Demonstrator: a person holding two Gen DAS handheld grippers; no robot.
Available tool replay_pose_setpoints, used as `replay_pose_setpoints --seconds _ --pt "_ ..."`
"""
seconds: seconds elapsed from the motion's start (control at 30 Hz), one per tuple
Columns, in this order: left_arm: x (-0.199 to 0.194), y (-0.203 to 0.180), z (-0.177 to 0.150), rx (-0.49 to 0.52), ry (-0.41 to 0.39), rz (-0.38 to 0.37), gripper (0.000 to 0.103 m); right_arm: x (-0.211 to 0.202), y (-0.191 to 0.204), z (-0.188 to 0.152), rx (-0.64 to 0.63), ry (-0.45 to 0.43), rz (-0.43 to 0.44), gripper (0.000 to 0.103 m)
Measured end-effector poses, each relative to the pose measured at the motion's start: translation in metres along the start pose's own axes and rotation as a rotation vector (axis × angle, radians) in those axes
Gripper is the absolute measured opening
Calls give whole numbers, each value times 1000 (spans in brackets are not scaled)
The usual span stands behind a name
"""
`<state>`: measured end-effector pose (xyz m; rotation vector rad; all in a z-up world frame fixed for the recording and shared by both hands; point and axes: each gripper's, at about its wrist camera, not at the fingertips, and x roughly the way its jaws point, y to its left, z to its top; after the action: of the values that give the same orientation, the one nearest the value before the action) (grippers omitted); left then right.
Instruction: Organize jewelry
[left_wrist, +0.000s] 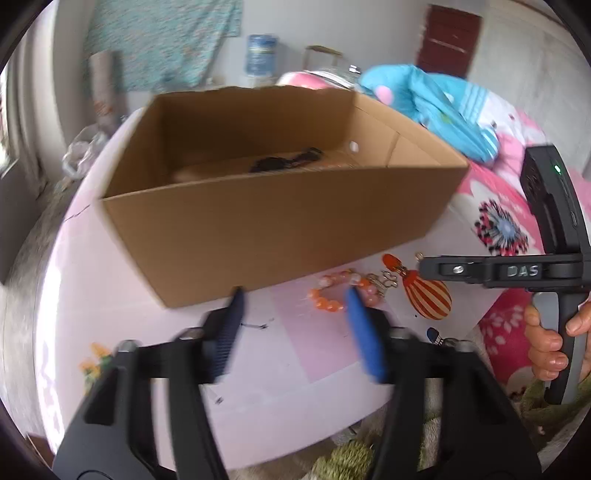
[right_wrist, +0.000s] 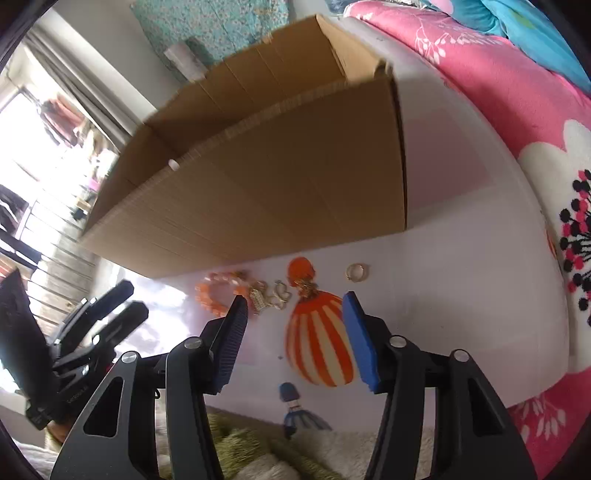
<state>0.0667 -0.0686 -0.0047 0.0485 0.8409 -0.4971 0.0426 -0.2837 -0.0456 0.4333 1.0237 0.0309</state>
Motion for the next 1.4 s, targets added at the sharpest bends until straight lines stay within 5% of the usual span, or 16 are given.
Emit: replay_pose_setpoints --seconds 0.13,0.33,0.47,0.6,0.77,1.0,1.17,1.4 --pt "16 -27 -1 171 20 -94 35 9 -3 1 -14 4 -2 49" --pt "40 -57 -11 421 89 -68 35 13 -7 5 -18 2 16 49" --pt "53 -58 -11 479 139 -45 31 14 -8 7 -23 -1 17 49" --pt "61 -54 -2 462 175 -79 9 14 -17 13 2 -3 43 49" --pt "51 -53 4 466 113 -79 9 10 -25 11 12 -9 58 49" --pt "15 -33 22 343 10 -110 9 7 -24 6 14 -8 61 49" --pt "4 12 22 71 26 -227 9 6 -22 5 17 -10 60 49" --pt "19 67 -3 -257 53 -266 9 5 -14 8 4 -12 49 49"
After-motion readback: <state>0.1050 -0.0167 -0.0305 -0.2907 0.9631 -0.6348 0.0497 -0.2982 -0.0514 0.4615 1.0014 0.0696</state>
